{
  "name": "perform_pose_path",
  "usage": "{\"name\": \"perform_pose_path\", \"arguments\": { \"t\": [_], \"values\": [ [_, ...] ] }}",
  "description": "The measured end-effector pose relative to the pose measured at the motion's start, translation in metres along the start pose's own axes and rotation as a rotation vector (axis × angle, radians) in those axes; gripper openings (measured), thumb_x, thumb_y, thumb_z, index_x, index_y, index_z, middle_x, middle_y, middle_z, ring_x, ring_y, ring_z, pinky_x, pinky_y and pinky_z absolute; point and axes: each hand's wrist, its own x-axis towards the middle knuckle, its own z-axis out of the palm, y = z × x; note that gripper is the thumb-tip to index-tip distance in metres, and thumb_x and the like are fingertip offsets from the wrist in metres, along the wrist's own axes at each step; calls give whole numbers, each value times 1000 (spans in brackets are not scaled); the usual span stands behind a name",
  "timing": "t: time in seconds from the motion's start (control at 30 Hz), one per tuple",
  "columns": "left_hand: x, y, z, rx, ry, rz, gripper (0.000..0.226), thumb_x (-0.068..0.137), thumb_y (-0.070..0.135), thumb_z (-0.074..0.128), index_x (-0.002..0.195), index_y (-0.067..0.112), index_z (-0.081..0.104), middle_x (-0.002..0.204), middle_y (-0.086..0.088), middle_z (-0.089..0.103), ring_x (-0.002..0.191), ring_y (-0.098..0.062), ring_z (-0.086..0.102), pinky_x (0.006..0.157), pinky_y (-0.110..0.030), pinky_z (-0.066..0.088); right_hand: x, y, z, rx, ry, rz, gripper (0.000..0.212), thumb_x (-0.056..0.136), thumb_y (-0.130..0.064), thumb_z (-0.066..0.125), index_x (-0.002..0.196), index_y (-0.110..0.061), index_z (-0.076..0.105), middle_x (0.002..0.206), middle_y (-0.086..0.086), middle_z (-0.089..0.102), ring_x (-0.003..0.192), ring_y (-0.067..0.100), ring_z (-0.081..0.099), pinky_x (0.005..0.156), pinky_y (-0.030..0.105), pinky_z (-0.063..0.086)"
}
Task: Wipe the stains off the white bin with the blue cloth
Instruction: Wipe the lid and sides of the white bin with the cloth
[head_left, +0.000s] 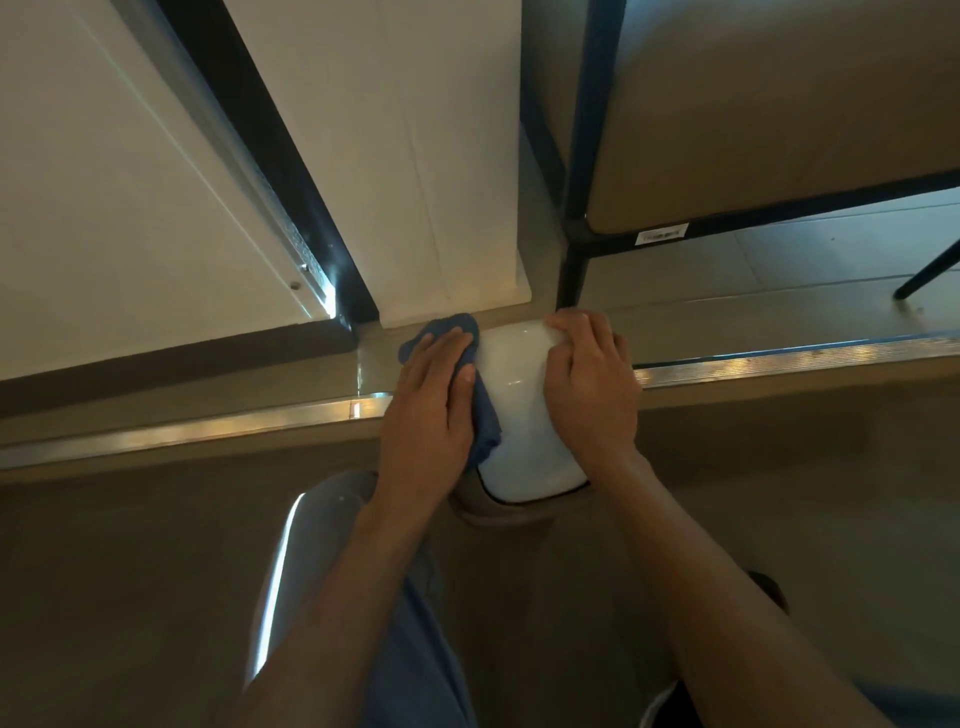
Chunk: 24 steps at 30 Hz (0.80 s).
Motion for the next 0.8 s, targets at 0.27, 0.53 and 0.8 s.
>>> {"name": "perform_pose_path", "arguments": {
  "t": [0.27,0.53,0.8],
  "values": [
    [22,44,14,31,-77,206,39,107,25,49,144,18,53,150,-3,52,148,-17,33,118,-43,35,12,8,-33,656,-37,358,28,108,-19,37,121,-26,61,114,-7,60,102,1,59,89,21,50],
    [30,41,11,-103,-54,218,44,108,32,45,150,20,45,156,1,39,142,-11,40,115,-32,39,0,-10,-48,367,17,181,28,104,-21,42,128,-22,57,124,-6,53,108,3,55,90,19,46],
    [16,15,23,-110,71,-149,42,110,40,26,134,21,56,129,2,58,118,-16,53,102,-45,47,-17,-42,6,-268,-90,-65,45,105,-43,31,145,-27,45,152,-2,45,151,25,25,120,57,21]
  ]
}}
